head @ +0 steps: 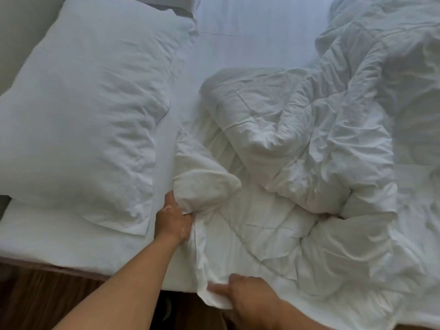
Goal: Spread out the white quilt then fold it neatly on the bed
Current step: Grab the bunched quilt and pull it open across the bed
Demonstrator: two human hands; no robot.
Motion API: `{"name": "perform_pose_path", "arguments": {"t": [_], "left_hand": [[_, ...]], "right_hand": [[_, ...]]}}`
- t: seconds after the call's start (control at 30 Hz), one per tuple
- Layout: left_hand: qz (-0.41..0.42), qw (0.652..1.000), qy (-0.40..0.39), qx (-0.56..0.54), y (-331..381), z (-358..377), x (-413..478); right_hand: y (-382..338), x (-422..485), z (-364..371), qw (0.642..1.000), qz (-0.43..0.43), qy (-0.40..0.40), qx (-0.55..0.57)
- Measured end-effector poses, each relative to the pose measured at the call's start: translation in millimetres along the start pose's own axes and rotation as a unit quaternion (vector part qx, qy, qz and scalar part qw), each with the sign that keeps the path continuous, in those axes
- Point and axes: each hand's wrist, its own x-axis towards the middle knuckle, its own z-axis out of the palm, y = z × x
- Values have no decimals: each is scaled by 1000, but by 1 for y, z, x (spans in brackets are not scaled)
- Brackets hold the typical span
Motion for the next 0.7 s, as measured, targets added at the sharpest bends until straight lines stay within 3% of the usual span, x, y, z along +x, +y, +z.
{"name": "perform_pose_path", "arguments": {"t": [0.1, 0.17, 0.27, 0.3, 0.37, 0.43, 0.47, 0.5, 0.57, 0.6, 0.7], "left_hand": [[-26, 999, 8, -27, -26, -12, 13], [-13, 998, 53, -30, -26, -16, 21], [173, 983, 46, 40, -9, -27, 26], [209, 977, 27, -18, -6, -32, 27], [153, 949, -23, -276, 2, -52, 25], [86, 850, -101, -510, -6, -73, 27], [58, 826, -122, -547, -12, -83, 30], [31, 848, -117, -516, -15, -92, 32], [-4, 947, -61, -316, -25, -103, 40], [-11, 977, -37, -210, -29, -104, 46], [51, 999, -16, 5, -35, -95, 55]], "right_hand": [[7, 12, -41, 984, 48, 155, 72], [1, 32, -77, 942, 63, 269, 192], [-20, 68, -134, 870, 36, 316, 377], [-29, 79, -149, 869, 10, 318, 379], [-47, 97, -162, 896, -57, 311, 312], [-61, 110, -152, 934, -104, 265, 216], [-65, 115, -141, 954, -112, 228, 157], [-66, 119, -127, 972, -109, 189, 90], [-65, 121, -98, 985, -80, 142, -47], [-64, 119, -83, 983, -67, 145, -91], [-63, 104, -32, 977, -8, 162, -137]]}}
